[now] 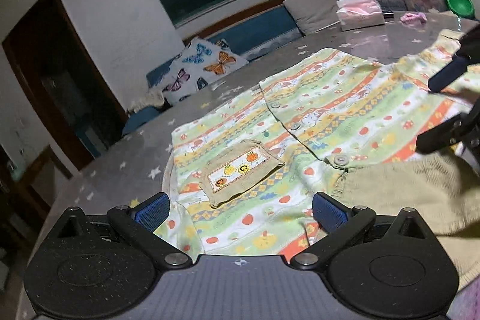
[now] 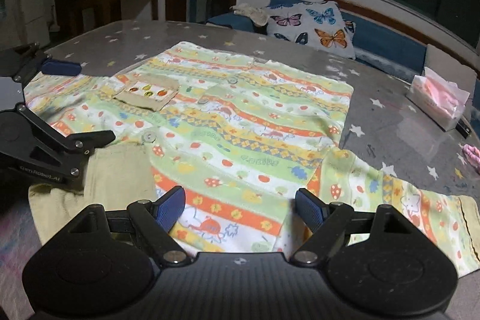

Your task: Fold clothes

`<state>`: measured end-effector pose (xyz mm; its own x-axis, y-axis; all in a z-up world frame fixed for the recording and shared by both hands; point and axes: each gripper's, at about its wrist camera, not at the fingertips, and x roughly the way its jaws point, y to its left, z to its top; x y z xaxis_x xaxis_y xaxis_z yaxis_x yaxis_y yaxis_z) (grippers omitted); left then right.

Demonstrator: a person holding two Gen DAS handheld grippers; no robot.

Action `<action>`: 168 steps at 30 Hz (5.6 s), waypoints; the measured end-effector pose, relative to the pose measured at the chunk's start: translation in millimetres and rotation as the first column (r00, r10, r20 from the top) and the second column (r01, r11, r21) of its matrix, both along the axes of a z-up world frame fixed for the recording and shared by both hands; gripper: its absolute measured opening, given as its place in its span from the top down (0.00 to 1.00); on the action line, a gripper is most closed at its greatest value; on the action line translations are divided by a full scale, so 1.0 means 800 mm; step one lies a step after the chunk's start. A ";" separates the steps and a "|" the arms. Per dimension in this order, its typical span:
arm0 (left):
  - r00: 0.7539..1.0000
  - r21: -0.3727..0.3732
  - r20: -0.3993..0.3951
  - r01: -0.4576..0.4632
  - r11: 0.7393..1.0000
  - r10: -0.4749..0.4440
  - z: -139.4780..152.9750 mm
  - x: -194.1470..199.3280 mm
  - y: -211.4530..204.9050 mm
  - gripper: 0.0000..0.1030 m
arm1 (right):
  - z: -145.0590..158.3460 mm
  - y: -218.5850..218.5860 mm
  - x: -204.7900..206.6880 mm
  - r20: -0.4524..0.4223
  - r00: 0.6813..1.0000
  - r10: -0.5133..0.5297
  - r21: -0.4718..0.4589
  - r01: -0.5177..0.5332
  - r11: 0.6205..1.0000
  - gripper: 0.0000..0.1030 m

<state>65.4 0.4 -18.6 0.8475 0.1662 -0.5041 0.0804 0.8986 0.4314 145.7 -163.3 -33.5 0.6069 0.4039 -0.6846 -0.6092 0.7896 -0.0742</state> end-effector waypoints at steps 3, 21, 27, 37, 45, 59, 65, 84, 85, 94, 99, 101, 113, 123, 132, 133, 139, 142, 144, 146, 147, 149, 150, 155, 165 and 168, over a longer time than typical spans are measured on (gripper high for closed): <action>1.000 0.002 0.004 0.014 1.000 -0.014 0.001 -0.002 -0.001 0.00 | 0.008 -0.007 0.008 0.004 1.000 -0.011 0.014 0.011 1.000 0.20; 0.998 -0.066 -0.008 0.069 0.995 -0.069 0.015 -0.008 0.001 0.00 | 0.008 -0.058 0.060 -0.039 0.984 -0.177 0.140 0.180 0.974 0.22; 0.996 -0.106 0.012 0.086 0.991 -0.086 0.030 -0.004 -0.011 0.00 | -0.003 -0.120 0.049 -0.067 0.947 -0.315 0.132 0.321 0.938 0.22; 0.995 -0.132 0.006 0.097 0.986 -0.097 0.039 0.015 -0.040 0.00 | -0.001 -0.225 0.052 -0.024 0.839 -0.543 0.151 0.540 0.828 0.34; 0.994 -0.165 -0.038 0.092 0.982 -0.100 0.038 0.039 -0.058 0.00 | -0.010 -0.276 0.067 -0.017 0.763 -0.646 0.142 0.641 0.754 0.50; 0.987 -0.169 -0.105 0.104 0.980 -0.123 0.031 0.068 -0.097 0.00 | -0.008 -0.283 0.068 -0.037 0.754 -0.656 0.195 0.649 0.735 0.94; 0.977 -0.168 -0.121 0.152 0.974 -0.174 0.023 0.072 -0.123 0.00 | 0.009 -0.290 0.058 -0.050 0.759 -0.649 0.246 0.639 0.729 0.95; 0.983 -0.193 -0.068 0.154 0.969 -0.169 0.029 0.044 -0.108 0.00 | 0.156 -0.194 0.022 0.058 0.906 -0.418 0.438 0.354 0.826 0.95; 0.987 -0.199 -0.058 0.139 0.970 -0.153 0.032 0.039 -0.098 0.00 | 0.162 -0.180 0.021 0.069 0.917 -0.392 0.439 0.325 0.838 0.95; 1.000 -0.238 0.006 -0.028 0.971 0.030 0.048 -0.014 0.004 0.00 | 0.176 -0.034 0.020 0.108 0.985 -0.136 0.404 0.082 0.911 0.95; 0.992 -0.267 -0.008 -0.121 0.956 0.123 0.039 -0.033 0.048 0.00 | 0.153 0.043 0.022 0.075 0.997 -0.023 0.356 -0.005 0.935 0.95; 0.988 -0.272 -0.020 -0.151 0.950 0.152 0.033 -0.039 0.061 0.00 | 0.141 0.068 0.019 0.055 0.998 0.013 0.340 -0.031 0.940 0.95; 0.979 -0.290 -0.010 -0.198 0.936 0.204 0.035 -0.057 0.091 0.00 | 0.095 0.103 0.009 -0.048 0.990 0.129 0.304 -0.108 0.946 0.89; 0.996 -0.380 -0.044 -0.093 0.920 0.082 0.041 -0.029 0.073 0.26 | 0.049 -0.011 0.011 -0.092 0.995 -0.049 0.105 0.059 0.993 0.89; 0.989 -0.427 -0.143 -0.095 0.899 0.037 0.022 0.011 0.063 0.33 | 0.021 -0.053 0.014 -0.149 0.983 -0.105 0.121 0.123 0.985 0.89; 0.988 -0.434 -0.150 -0.095 0.896 0.032 0.020 0.014 0.065 0.33 | 0.024 -0.052 0.015 -0.140 0.985 -0.101 0.125 0.119 0.985 0.89; 0.986 -0.471 -0.165 -0.065 0.880 -0.016 0.016 0.022 0.059 0.79 | 0.034 -0.038 0.042 -0.099 0.990 -0.100 0.169 0.116 0.979 0.84; 0.990 -0.457 -0.140 -0.059 0.888 -0.007 0.022 0.020 0.054 0.92 | 0.027 -0.030 0.056 -0.107 0.989 -0.106 0.174 0.124 0.977 0.84; 0.993 -0.446 -0.115 -0.048 0.894 -0.004 0.027 0.017 0.053 0.92 | 0.021 -0.027 0.061 -0.123 0.987 -0.106 0.173 0.126 0.977 0.83; 0.994 -0.426 -0.109 -0.050 0.904 0.004 0.025 0.017 0.054 0.92 | 0.014 -0.025 0.064 -0.138 0.984 -0.109 0.164 0.131 0.978 0.83; 0.993 -0.420 -0.114 -0.054 0.906 0.006 0.023 0.017 0.054 0.92 | 0.009 -0.024 0.064 -0.147 0.983 -0.111 0.157 0.134 0.978 0.83; 0.992 -0.420 -0.129 -0.064 0.905 0.010 0.018 0.018 0.057 0.91 | 0.008 -0.023 0.063 -0.141 0.984 -0.110 0.148 0.131 0.980 0.81; 0.992 -0.419 -0.129 -0.066 0.905 0.013 0.018 0.017 0.059 0.88 | 0.010 -0.021 0.060 -0.132 0.985 -0.108 0.143 0.127 0.982 0.80; 0.993 -0.421 -0.115 -0.080 0.903 0.034 0.022 0.009 0.068 0.82 | 0.021 -0.002 0.047 -0.088 0.994 -0.062 0.127 0.073 0.989 0.69; 0.970 -0.423 -0.081 -0.242 0.873 0.229 0.034 -0.038 0.140 0.49 | 0.012 0.061 0.018 -0.083 0.994 0.072 0.106 -0.063 0.992 0.67; 0.943 -0.428 -0.086 -0.326 0.843 0.321 0.032 -0.053 0.173 0.48 | 0.008 0.086 0.001 -0.071 0.988 0.139 0.081 -0.133 0.988 0.67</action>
<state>22.7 138.9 6.9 0.7781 0.1945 -0.5972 -0.2449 0.9695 -0.0033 146.7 -94.1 -26.8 0.4902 0.5316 -0.6908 -0.7128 0.7006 0.0333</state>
